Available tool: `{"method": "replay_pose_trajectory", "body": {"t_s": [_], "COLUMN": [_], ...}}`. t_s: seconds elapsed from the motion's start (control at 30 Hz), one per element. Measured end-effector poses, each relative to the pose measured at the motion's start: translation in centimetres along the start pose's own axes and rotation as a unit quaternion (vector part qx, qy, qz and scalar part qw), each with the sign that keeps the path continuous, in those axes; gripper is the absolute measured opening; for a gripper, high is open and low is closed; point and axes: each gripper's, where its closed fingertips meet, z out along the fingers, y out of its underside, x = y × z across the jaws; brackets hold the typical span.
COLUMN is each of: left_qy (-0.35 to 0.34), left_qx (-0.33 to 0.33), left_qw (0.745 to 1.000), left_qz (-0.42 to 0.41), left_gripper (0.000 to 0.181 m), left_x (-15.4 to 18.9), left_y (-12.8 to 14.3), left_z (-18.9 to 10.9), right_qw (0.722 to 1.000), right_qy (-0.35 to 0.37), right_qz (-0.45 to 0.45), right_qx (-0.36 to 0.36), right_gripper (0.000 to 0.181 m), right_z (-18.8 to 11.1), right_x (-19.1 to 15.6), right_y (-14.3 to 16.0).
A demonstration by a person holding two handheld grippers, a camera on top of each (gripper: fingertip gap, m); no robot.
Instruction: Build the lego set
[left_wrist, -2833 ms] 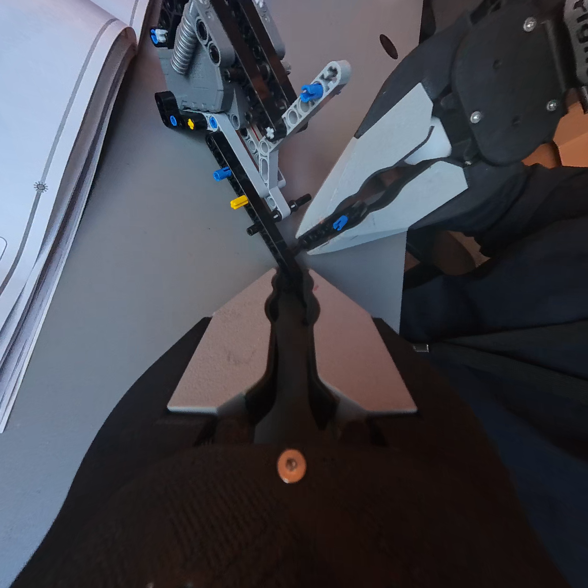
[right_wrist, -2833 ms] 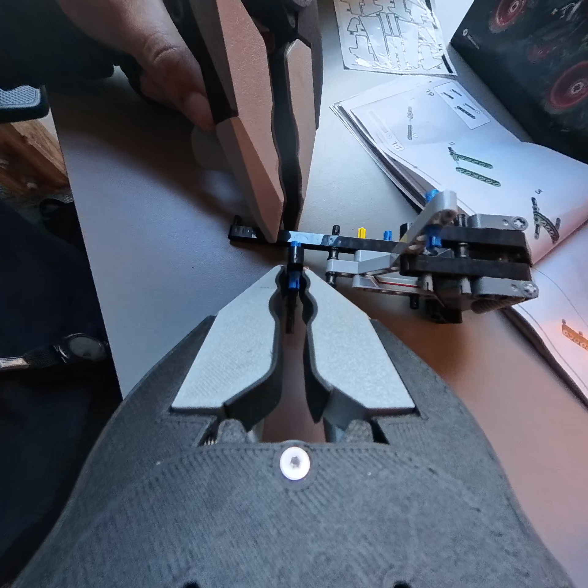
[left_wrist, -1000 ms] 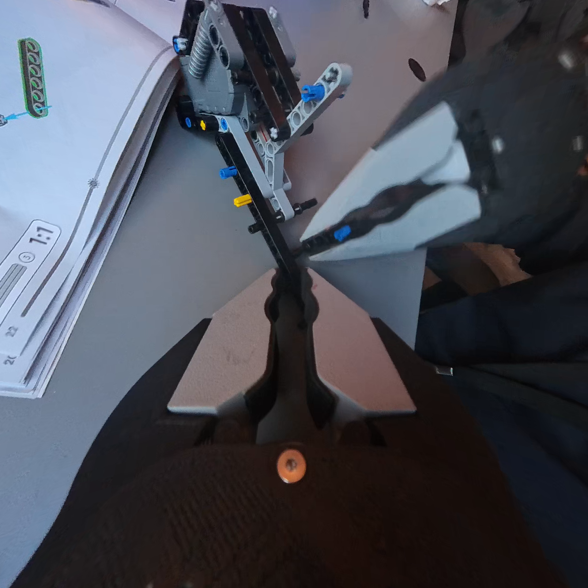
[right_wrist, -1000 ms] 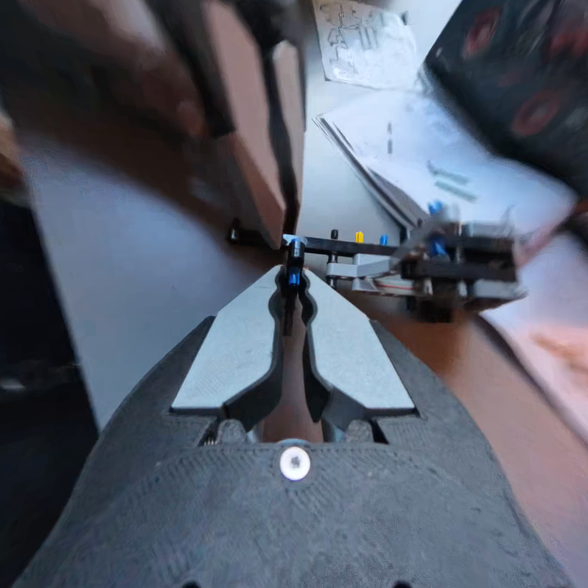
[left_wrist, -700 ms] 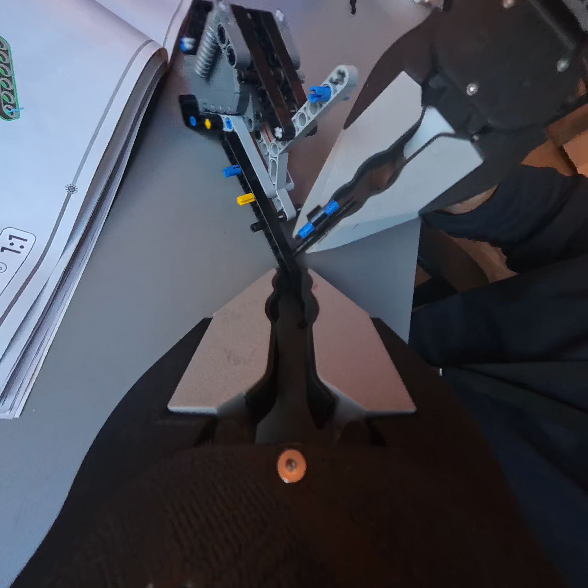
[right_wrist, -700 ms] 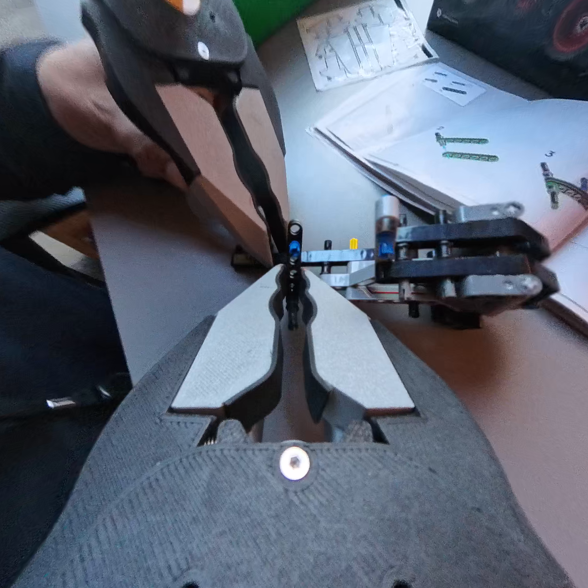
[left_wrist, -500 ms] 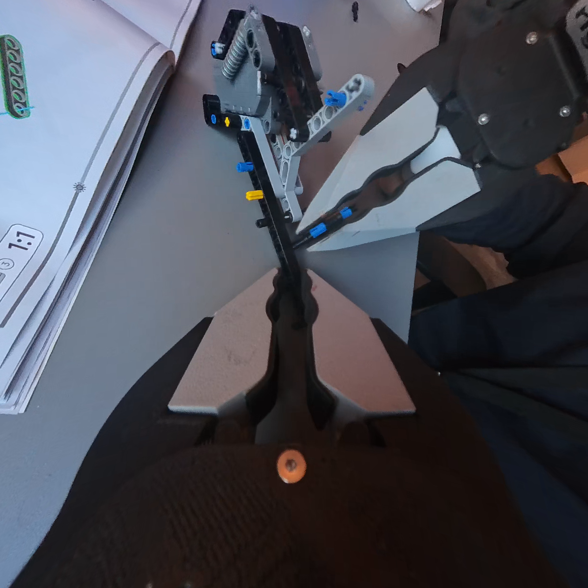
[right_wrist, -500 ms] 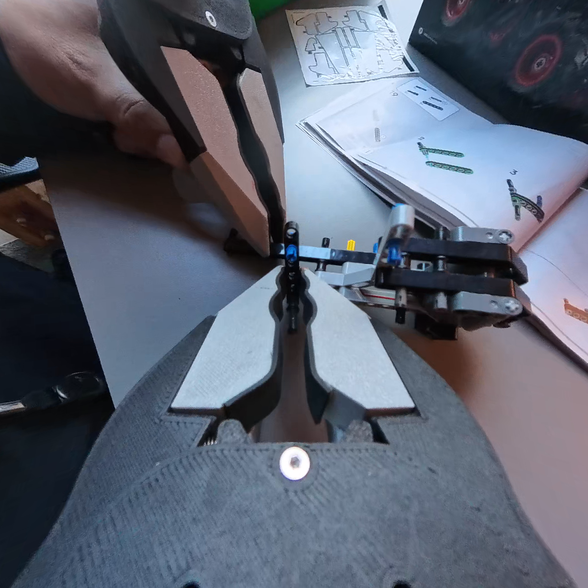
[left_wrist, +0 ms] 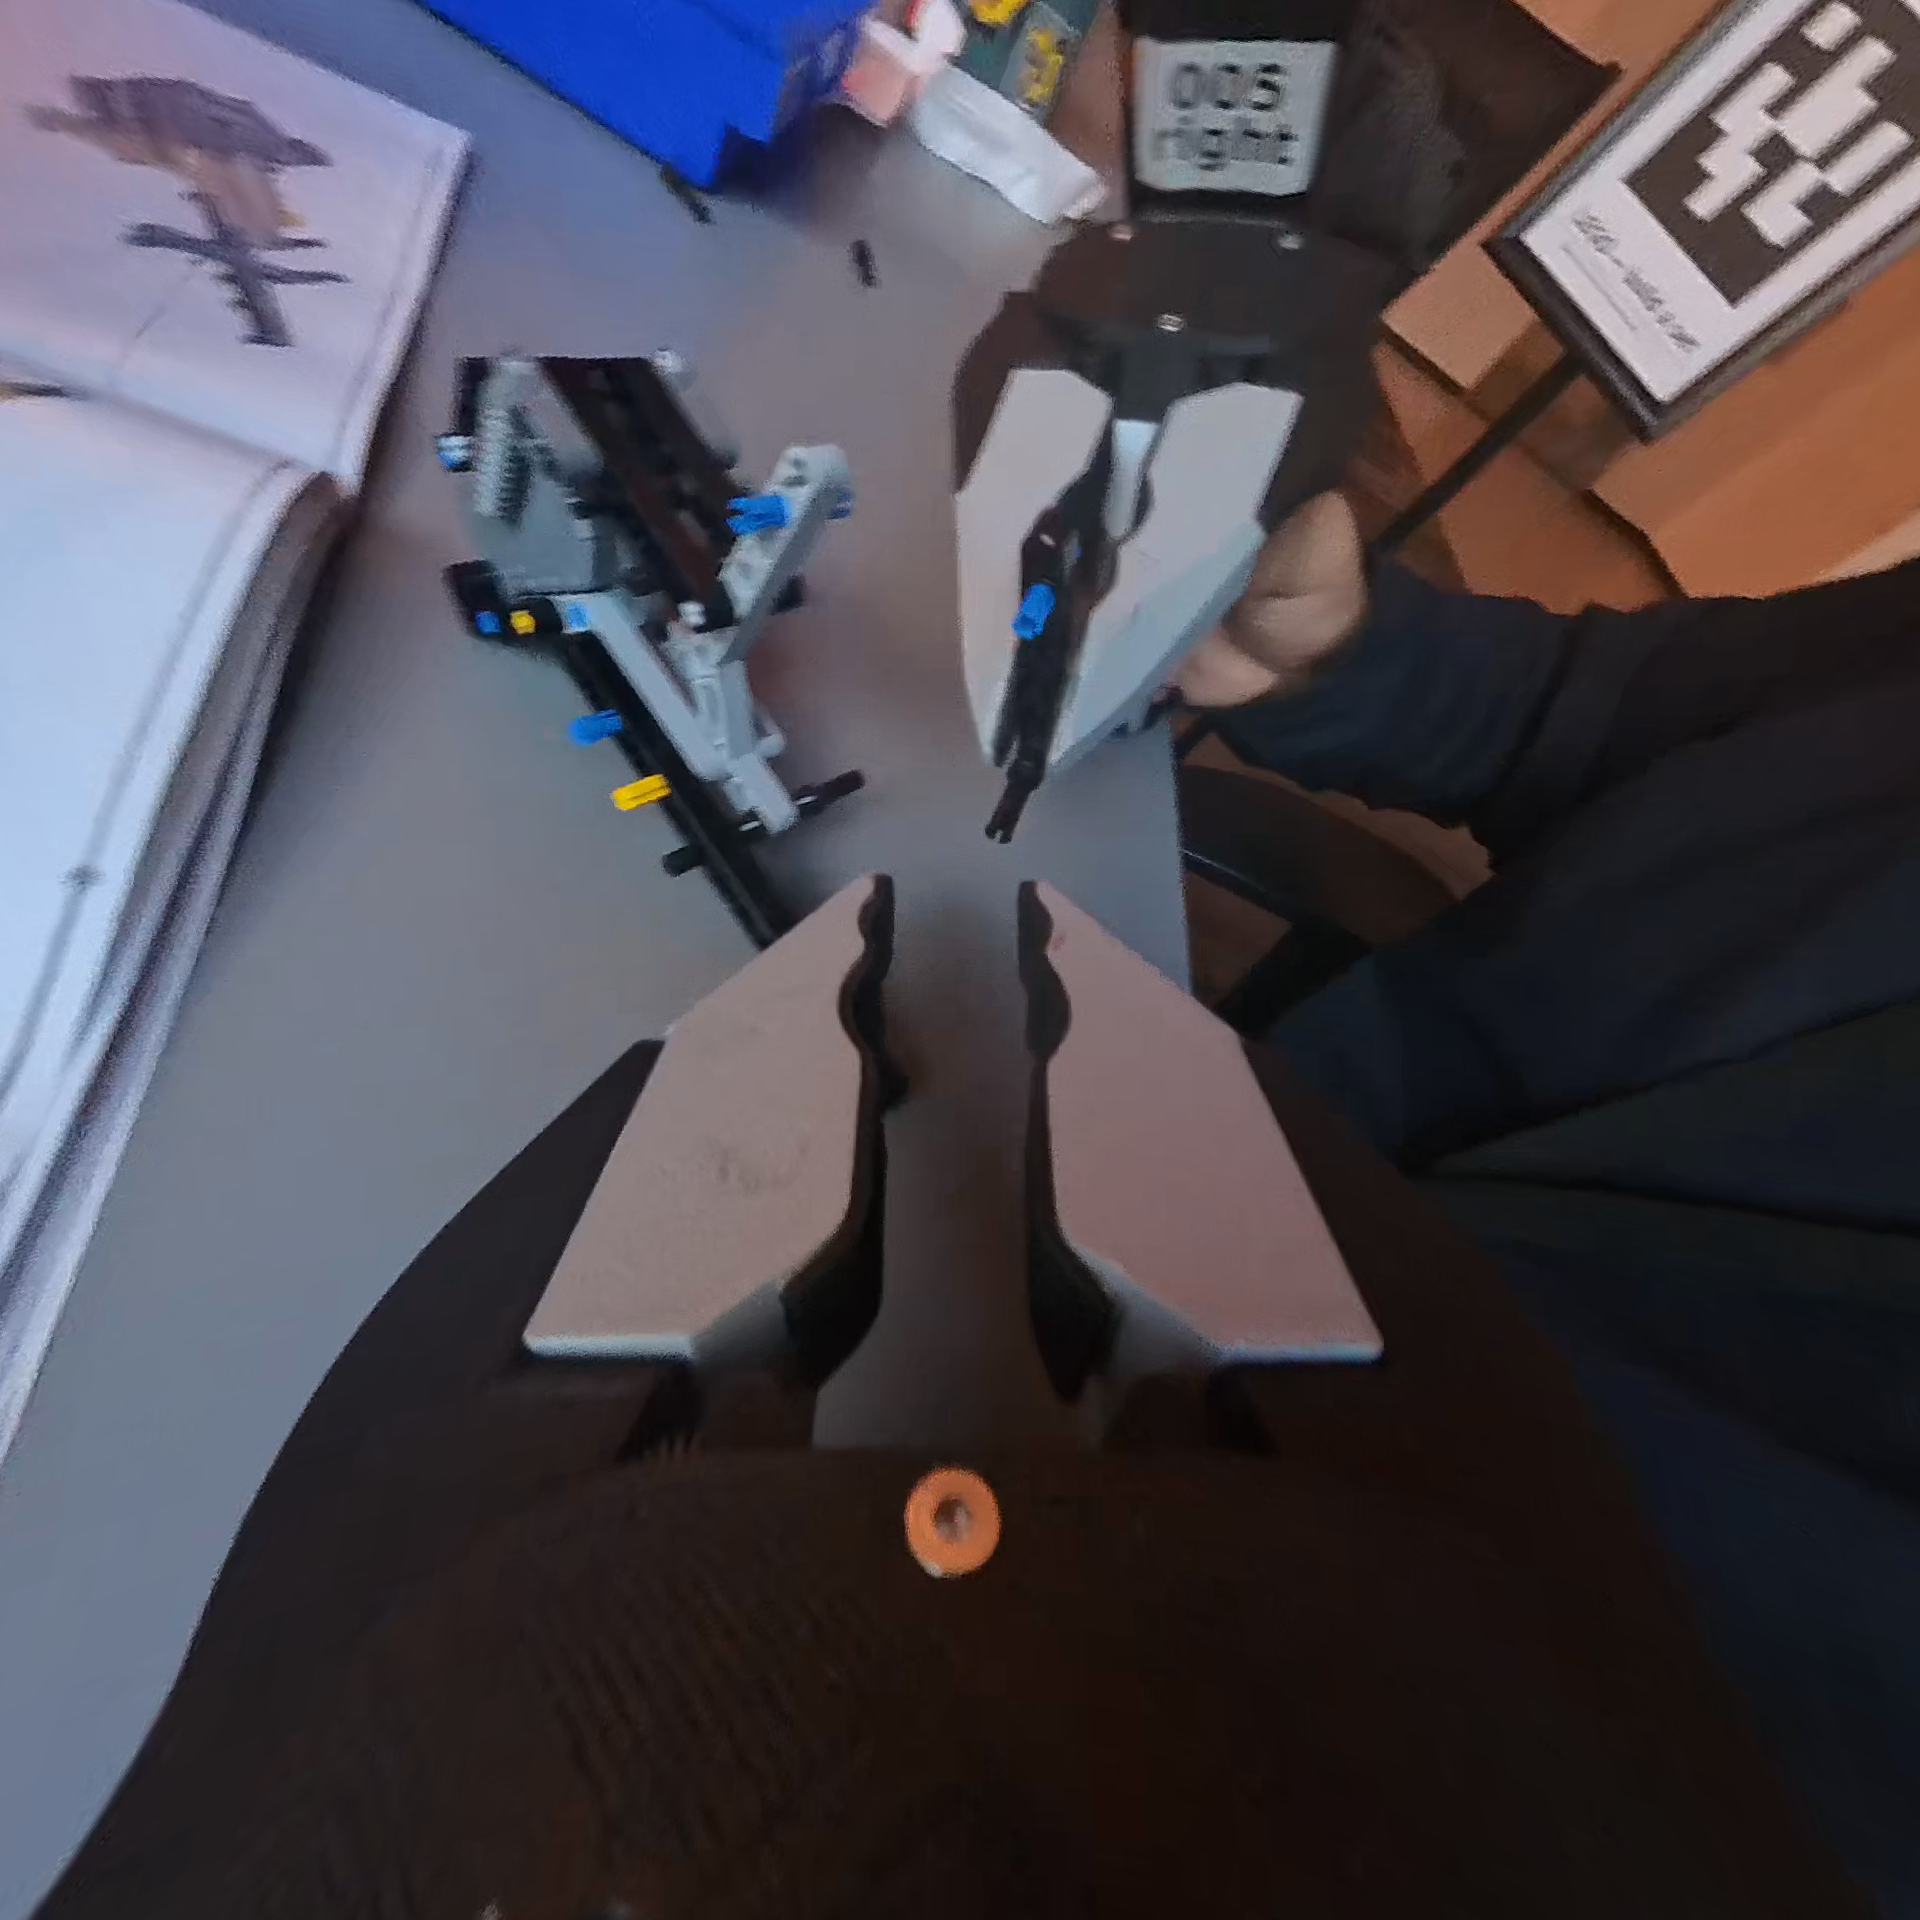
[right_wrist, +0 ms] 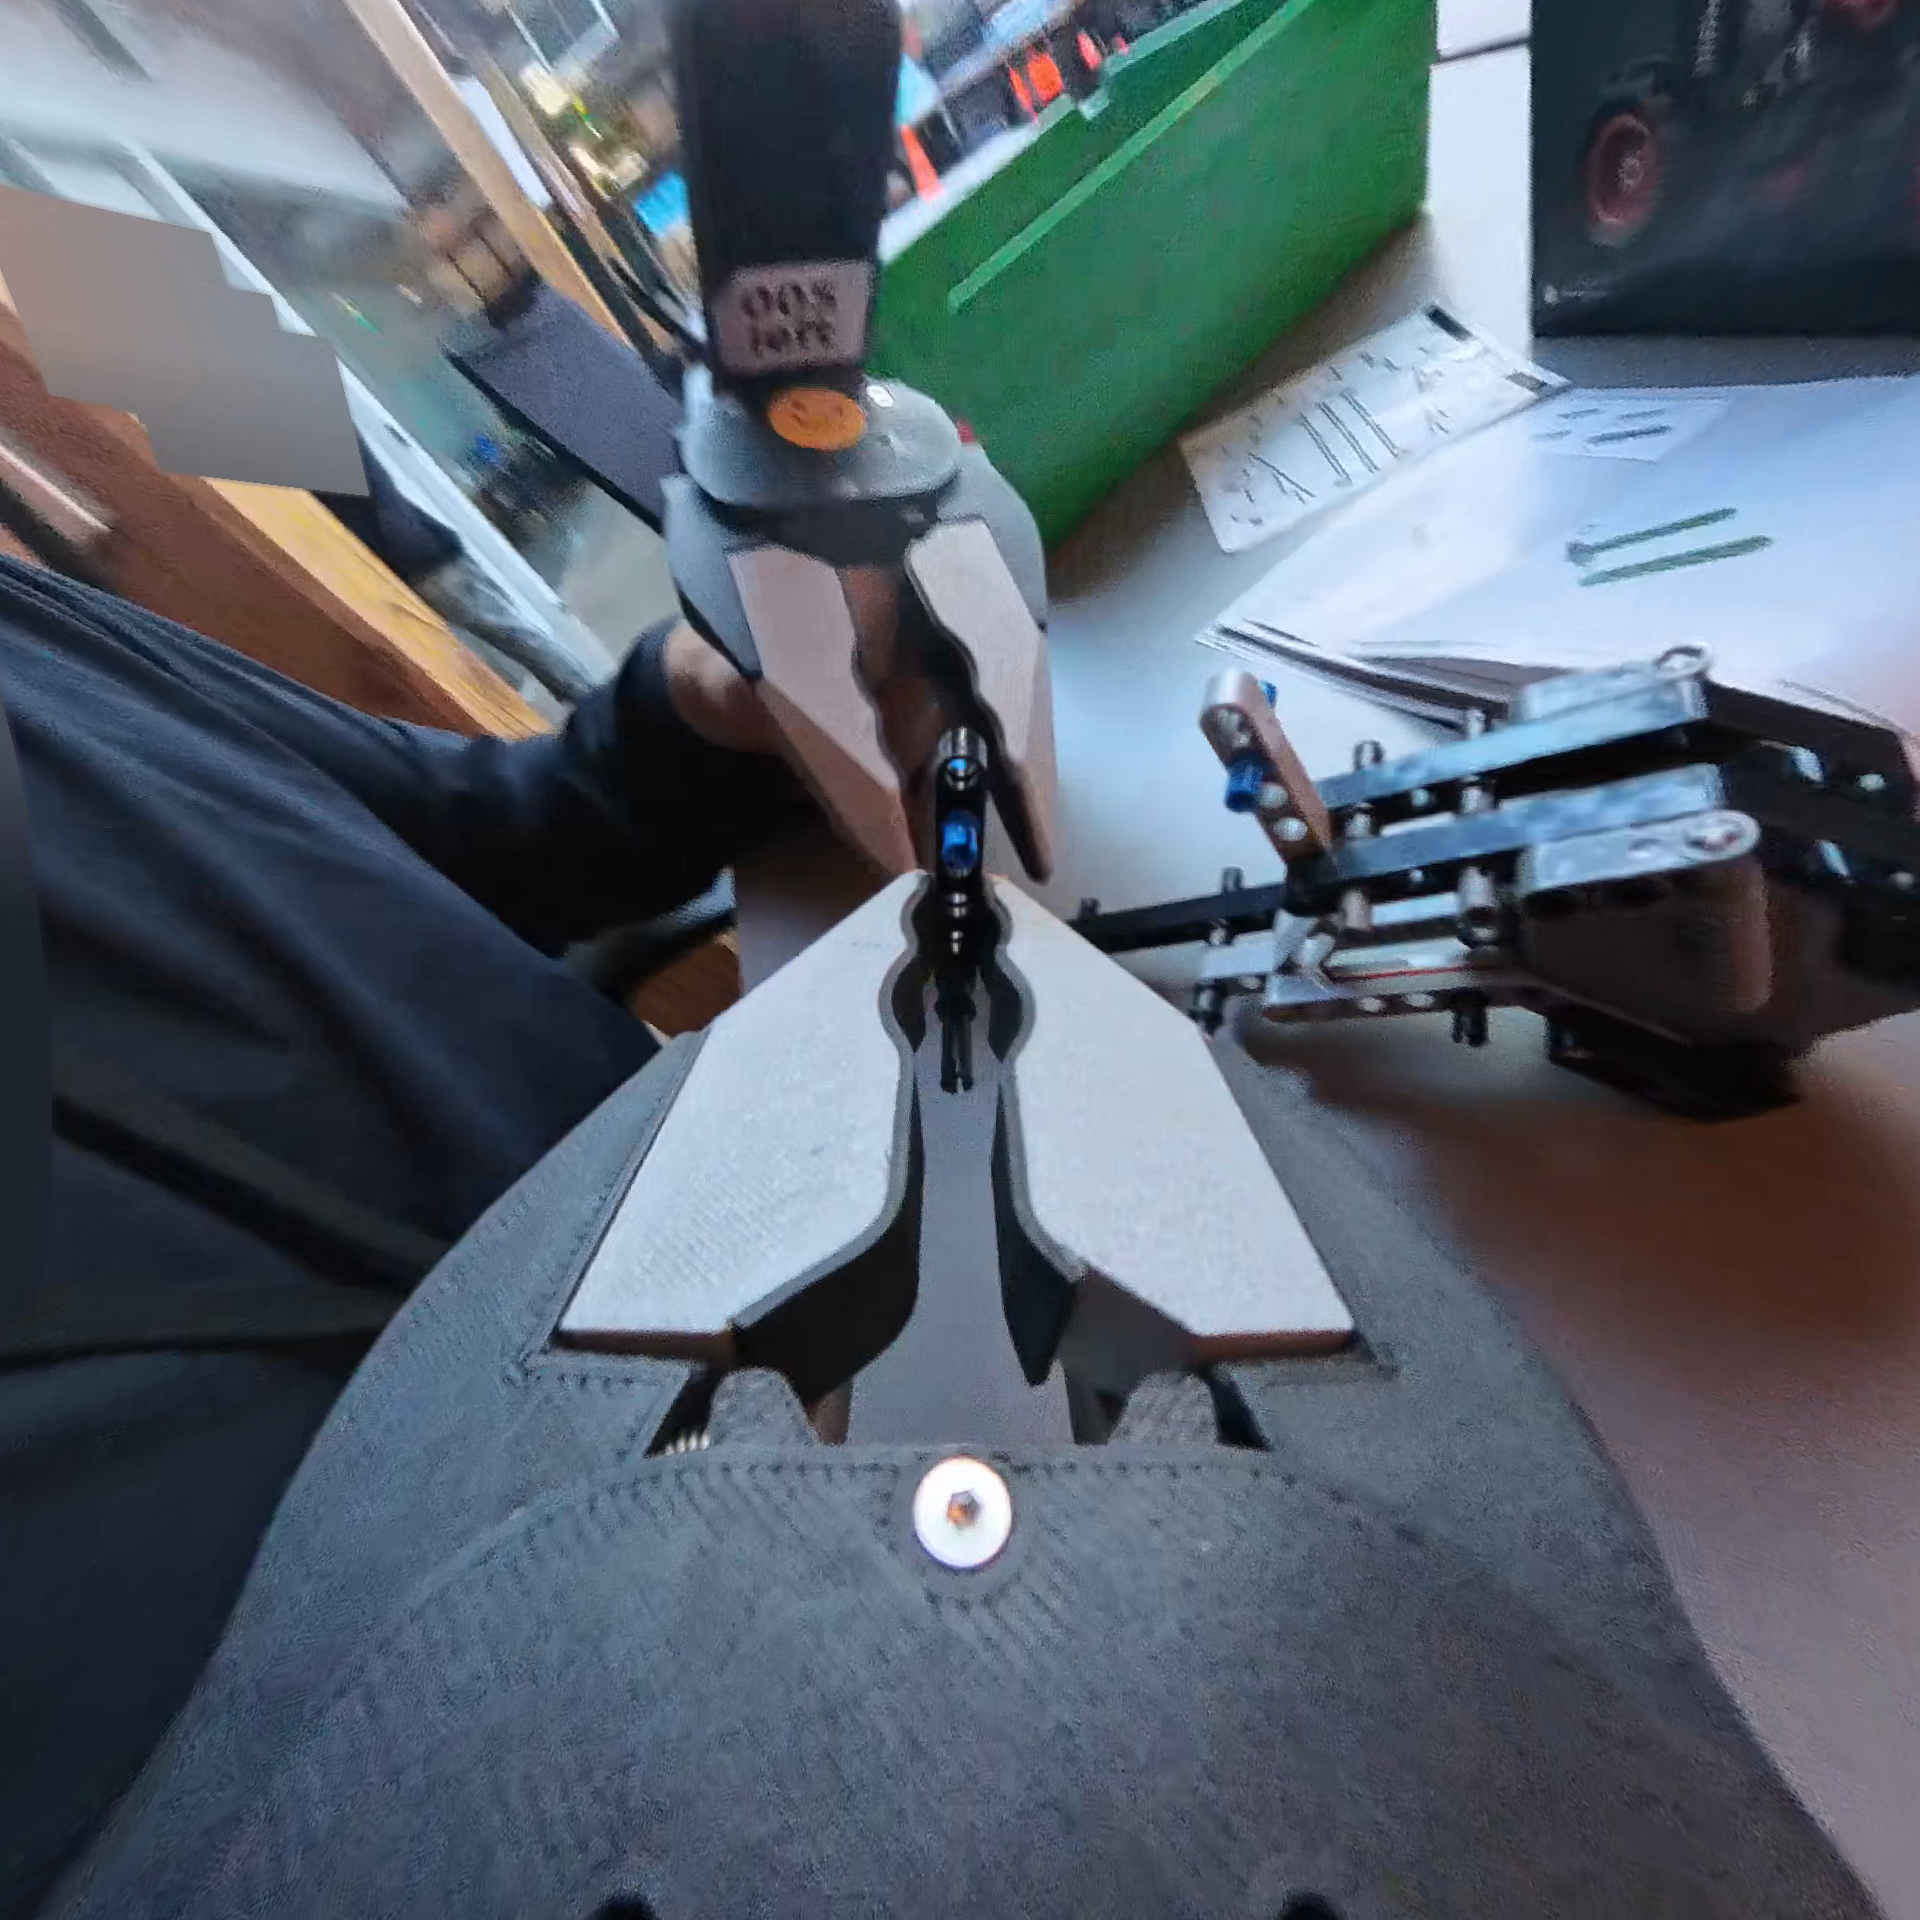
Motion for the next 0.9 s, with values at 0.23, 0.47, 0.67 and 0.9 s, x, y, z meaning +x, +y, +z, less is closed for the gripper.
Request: {"method": "replay_pose_trajectory", "body": {"t_s": [0.23,0.47,0.67,0.9], "left_qy": [0.065,0.068,0.048,0.055], "left_qx": [0.004,0.0,-0.031,-0.027], "left_qw": [0.998,0.997,0.997,0.997], "left_qz": [0.014,0.023,0.051,0.051], "left_gripper": [0.01,0.003,0.002,0.002], "left_x": [2.3,2.6,2.3,2.5], "left_y": [-0.7,-0.5,0.5,0.5], "left_z": [0.8,0.7,1.2,1.1], "right_qw": [1.0,0.999,0.981,0.963], "right_qy": [-0.019,-0.029,0.031,0.055], "right_qz": [-0.016,-0.039,-0.164,-0.221], "right_qx": [0.003,-0.008,-0.1,-0.143], "right_gripper": [0.004,0.004,0.006,0.005], "right_z": [0.4,0.5,0.5,0.5], "right_x": [-1.0,-1.4,-1.1,-0.9], "right_y": [0.0,0.2,1.9,2.5]}}
